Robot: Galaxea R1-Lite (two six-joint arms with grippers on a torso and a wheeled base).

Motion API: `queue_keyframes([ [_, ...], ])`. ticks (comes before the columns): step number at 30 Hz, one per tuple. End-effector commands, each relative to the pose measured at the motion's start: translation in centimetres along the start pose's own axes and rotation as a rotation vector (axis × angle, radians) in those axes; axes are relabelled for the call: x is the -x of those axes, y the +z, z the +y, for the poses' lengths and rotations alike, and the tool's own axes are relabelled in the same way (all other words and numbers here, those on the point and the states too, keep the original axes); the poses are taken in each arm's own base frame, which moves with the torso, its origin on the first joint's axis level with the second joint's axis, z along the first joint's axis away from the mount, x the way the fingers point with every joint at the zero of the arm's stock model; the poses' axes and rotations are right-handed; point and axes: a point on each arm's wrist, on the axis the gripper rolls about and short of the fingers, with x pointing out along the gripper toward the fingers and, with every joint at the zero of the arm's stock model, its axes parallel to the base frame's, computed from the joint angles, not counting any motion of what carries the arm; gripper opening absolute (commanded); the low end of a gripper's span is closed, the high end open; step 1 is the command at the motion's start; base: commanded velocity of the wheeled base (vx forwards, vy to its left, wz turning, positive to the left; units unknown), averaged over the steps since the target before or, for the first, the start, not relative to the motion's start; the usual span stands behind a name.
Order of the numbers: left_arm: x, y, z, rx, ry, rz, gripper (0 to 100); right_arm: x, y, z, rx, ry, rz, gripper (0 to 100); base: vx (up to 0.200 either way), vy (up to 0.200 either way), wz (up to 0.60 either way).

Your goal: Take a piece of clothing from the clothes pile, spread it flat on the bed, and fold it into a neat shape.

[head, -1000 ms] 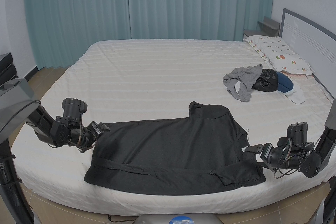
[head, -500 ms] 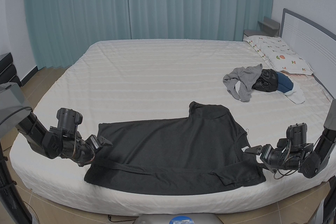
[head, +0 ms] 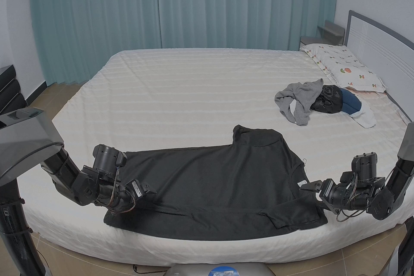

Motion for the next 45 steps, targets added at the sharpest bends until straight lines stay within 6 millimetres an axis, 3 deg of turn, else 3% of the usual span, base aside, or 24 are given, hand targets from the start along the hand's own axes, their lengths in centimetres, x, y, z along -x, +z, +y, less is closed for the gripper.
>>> queue_keyframes([
  [1,-1.9,-0.2,0.1,-0.006,0.044,0.009,100,-0.4,-0.1,-0.2,0.0,-0.008,0.009,100,0.0,0.0,0.0],
  [5,-2.4,0.4,-0.4,-0.001,0.036,-0.019,100,-0.5,-0.1,-0.1,0.001,-0.006,0.009,100,0.0,0.0,0.0],
  [14,-1.1,3.9,-1.7,0.132,-0.033,-0.142,100,-0.9,-0.4,0.0,0.011,-0.005,0.025,100,0.0,0.0,0.0],
  [23,-0.5,7.6,-0.1,0.258,-0.053,-0.22,100,-1.2,-0.5,-0.1,0.018,0.013,0.009,100,0.0,0.0,0.0],
  [33,2.2,6.6,0.1,0.245,-0.122,-0.16,100,-1.2,-0.3,-0.3,0.013,0.007,0.001,100,0.0,0.0,0.0],
  [45,-1.4,5.9,2.5,0.125,0.01,-0.128,100,-1.4,-0.2,-0.7,0.005,-0.004,-0.004,100,0.0,0.0,0.0],
])
